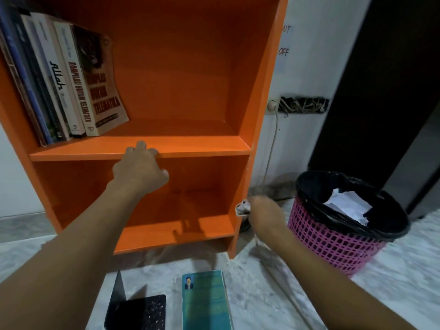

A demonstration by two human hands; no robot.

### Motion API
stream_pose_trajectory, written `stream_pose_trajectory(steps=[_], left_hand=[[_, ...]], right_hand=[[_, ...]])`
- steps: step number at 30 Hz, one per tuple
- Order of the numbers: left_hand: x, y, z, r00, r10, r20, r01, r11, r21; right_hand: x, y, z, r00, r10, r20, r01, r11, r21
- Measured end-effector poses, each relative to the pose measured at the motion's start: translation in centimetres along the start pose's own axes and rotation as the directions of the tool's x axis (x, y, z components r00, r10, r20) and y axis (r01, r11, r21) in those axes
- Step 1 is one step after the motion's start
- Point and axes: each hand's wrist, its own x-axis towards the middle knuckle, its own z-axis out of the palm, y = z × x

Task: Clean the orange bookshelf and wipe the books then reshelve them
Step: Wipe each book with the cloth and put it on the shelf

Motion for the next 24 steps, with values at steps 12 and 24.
stream_pose_trajectory(steps=[12,24], left_hand=[[0.0,-0.3,0.7,0.999,0.004,-0.034,-0.006,0.999,-0.047],[0.0,-0.6,0.7,0.999,0.015,-0.042,-0.018,0.998,-0.064]], right_hand=[[6.8,0.0,-0.2,0.857,-0.333,-0.393,0.125,0.875,-0.468],[3.5,-1.5,4.8,0.733,-0.455,-0.506,0.515,0.857,-0.025]])
